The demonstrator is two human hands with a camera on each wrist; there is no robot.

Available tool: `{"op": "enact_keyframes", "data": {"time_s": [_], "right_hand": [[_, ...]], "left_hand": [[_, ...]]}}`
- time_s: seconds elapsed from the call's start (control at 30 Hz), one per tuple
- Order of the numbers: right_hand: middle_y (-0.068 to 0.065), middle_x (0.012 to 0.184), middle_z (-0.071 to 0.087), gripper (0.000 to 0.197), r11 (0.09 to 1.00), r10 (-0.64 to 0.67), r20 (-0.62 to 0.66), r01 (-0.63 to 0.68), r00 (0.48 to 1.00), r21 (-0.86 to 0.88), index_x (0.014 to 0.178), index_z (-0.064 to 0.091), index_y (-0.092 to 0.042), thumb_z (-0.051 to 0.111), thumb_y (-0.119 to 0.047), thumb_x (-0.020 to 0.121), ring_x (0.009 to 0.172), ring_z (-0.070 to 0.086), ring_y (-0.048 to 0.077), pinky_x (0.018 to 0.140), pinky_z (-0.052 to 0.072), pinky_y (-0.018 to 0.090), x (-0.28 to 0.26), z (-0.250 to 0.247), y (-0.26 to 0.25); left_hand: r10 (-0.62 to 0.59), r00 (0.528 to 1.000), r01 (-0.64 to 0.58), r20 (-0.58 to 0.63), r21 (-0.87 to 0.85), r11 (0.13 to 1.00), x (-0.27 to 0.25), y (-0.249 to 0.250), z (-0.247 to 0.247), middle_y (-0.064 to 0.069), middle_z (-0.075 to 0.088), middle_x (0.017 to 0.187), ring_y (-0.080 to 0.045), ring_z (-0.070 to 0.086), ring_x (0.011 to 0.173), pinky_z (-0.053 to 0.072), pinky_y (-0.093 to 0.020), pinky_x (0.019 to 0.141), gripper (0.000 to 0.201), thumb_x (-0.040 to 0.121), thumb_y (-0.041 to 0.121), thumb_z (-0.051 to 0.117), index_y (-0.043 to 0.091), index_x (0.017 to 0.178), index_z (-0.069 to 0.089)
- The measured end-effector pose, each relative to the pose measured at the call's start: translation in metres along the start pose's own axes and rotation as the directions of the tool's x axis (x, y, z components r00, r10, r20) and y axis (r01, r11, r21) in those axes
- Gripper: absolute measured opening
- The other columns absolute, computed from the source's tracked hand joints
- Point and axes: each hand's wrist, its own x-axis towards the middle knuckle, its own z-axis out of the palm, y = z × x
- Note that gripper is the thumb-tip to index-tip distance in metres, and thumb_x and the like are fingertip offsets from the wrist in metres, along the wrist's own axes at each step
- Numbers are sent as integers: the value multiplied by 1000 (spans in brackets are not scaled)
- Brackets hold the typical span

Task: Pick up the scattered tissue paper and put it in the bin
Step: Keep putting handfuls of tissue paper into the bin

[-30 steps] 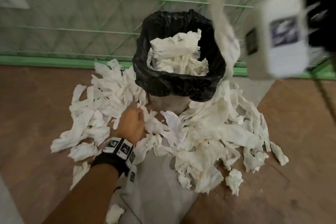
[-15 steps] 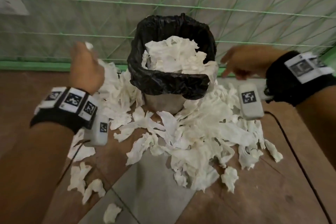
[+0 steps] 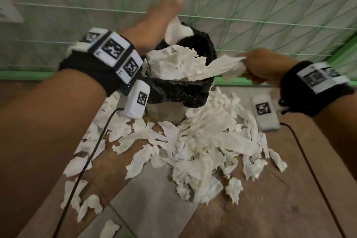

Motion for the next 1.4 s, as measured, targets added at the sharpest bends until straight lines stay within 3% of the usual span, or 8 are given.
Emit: {"op": "enact_keyframes", "data": {"time_s": [0.1, 0.3, 0.53, 0.7, 0.93, 1.1, 1.23, 1.4], "right_hand": [[7, 67, 46, 31, 987, -105, -216, 128, 971, 96, 90, 61, -17, 34, -3, 88, 47, 42, 13, 39, 36, 22, -8, -42, -37], [1, 71, 47, 21, 917, -249, -579, 381, 776, 115, 79, 48, -21, 40, -5, 90, 55, 52, 13, 62, 59, 32, -8, -31, -95], [20, 121, 63, 50, 865, -264, -24, 226, 964, -447, 116, 64, 1, 71, -36, 84, 109, 60, 35, 95, 50, 43, -3, 46, -119], [4, 86, 67, 24, 966, -234, -397, 260, 887, 12, 95, 69, -13, 72, -28, 76, 82, 63, 20, 77, 52, 35, 6, 17, -94], [19, 102, 71, 25, 909, 267, -17, -257, 964, -328, 95, 67, -2, 62, -23, 82, 89, 68, 34, 80, 56, 41, 47, 51, 71], [13, 141, 32, 73, 839, 275, 167, -152, 947, -523, 141, 30, -44, 67, -48, 79, 128, 43, 40, 105, 39, 45, 25, 128, 156], [5, 130, 46, 39, 798, 131, 26, -90, 991, -595, 128, 54, -30, 50, -29, 89, 127, 43, 32, 103, 36, 45, 22, 135, 157], [12, 89, 68, 22, 906, 114, -82, -138, 990, -401, 78, 65, -11, 58, -29, 87, 91, 66, 32, 78, 53, 39, 34, 89, 124]], "left_hand": [[-35, 998, 33, 46, 41, 999, -7, -28, 9, 20, 20, 157, -13, 12, 148, -1, -58, 116, 60, 84, 80, 12, 59, 135, 33], [-265, 816, 134, -513, -278, 951, -36, -79, -17, -1, 59, 116, -12, 52, 99, 40, -32, 92, 28, 93, 33, 33, 26, 109, 54], [-593, 774, 631, -220, 333, 700, -125, -207, 7, -16, 48, 136, -40, 48, 121, 43, -50, 100, 51, 77, 25, 67, 25, 125, 48], [-725, 689, 596, 5, 565, 570, -174, -244, 41, -11, 10, 158, -42, 18, 142, 24, -54, 115, 69, 82, 49, 65, 45, 142, 32], [-585, 808, 470, -74, 679, 563, -153, -229, 56, -8, 62, 114, -33, 52, 112, 41, -47, 98, 24, 83, 37, 61, 19, 97, 69], [-689, 722, 556, 67, 536, 635, -127, -201, 37, -13, 60, 103, -37, 54, 106, 38, -49, 101, 34, 78, 47, 45, 16, 78, 58], [-569, 819, 499, 68, 405, 766, -120, -191, 8, -8, 51, 69, -40, 60, 84, 51, -41, 77, 18, 72, 23, 54, 20, 60, 42], [-572, 818, 541, -52, 403, 738, -99, -180, -20, -22, 62, 102, -43, 60, 102, 48, -46, 88, 17, 95, 11, 48, 3, 97, 63]]}}
